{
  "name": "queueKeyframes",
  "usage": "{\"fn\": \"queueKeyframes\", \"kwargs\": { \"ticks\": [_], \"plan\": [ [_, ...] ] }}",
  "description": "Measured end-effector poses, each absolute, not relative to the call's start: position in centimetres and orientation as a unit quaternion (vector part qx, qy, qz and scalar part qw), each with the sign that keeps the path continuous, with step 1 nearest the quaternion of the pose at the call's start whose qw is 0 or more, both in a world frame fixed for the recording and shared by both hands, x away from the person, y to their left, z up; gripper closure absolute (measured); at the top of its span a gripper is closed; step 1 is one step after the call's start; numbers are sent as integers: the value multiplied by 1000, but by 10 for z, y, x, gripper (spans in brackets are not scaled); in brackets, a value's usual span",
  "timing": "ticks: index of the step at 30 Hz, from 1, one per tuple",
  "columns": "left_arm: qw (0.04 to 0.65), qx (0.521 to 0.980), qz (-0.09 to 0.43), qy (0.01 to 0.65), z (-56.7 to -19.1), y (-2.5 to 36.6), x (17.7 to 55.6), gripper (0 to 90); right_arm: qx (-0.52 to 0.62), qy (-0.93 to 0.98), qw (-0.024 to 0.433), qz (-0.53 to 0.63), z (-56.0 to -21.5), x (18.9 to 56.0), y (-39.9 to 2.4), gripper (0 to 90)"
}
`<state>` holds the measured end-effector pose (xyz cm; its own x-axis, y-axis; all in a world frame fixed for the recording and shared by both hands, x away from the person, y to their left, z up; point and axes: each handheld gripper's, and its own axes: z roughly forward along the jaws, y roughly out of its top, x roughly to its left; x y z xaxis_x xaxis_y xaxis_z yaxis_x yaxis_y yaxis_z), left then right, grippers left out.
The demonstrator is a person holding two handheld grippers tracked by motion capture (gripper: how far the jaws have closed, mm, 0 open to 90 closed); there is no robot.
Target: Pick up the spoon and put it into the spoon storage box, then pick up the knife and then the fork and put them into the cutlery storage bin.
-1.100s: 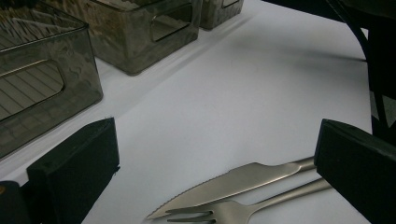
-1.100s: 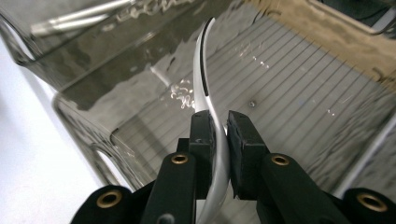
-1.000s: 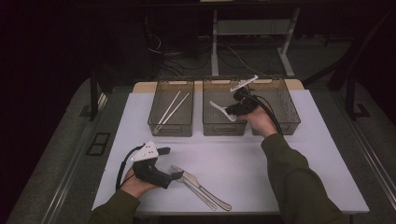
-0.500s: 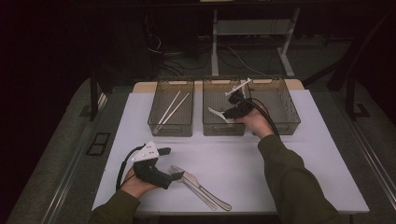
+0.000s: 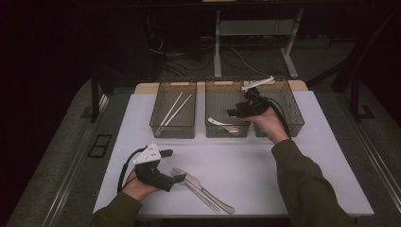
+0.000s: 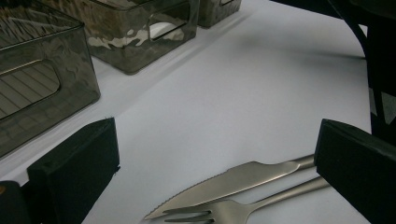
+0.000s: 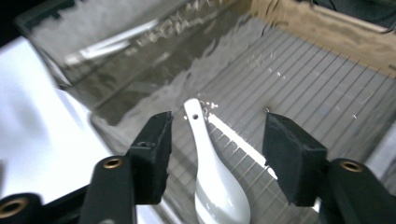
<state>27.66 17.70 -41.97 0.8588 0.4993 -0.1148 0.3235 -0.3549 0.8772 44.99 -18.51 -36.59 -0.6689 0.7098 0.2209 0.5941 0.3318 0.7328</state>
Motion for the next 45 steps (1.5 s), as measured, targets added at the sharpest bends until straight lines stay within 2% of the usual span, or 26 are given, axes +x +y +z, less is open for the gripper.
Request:
{"fn": "queueKeyframes", "kwargs": {
  "ticks": [8, 18, 25, 29, 33, 40, 45],
  "plan": [
    [506, 819, 88, 254, -419, 177, 276, 0, 377, 799, 79, 462, -357, 416, -222, 347],
    [504, 820, 88, 255, -418, 177, 274, 2, 357, 797, 89, 480, -366, 375, -249, 296],
    [502, 824, 82, 248, -414, 173, 273, 71, 365, 791, 92, 482, -381, 343, -270, 276],
    [502, 827, 78, 240, -412, 170, 270, 155, 368, 792, 101, 477, -388, 325, -281, 263],
    [500, 832, 59, 235, -410, 164, 269, 283, 368, 799, 121, 459, -394, 310, -290, 231],
    [486, 853, 19, 189, -409, 142, 263, 640, 375, 801, 126, 449, -405, 291, -301, 225],
    [463, 873, -2, 153, -412, 123, 257, 850, 376, 804, 127, 443, -411, 283, -302, 223]
  ]
}}
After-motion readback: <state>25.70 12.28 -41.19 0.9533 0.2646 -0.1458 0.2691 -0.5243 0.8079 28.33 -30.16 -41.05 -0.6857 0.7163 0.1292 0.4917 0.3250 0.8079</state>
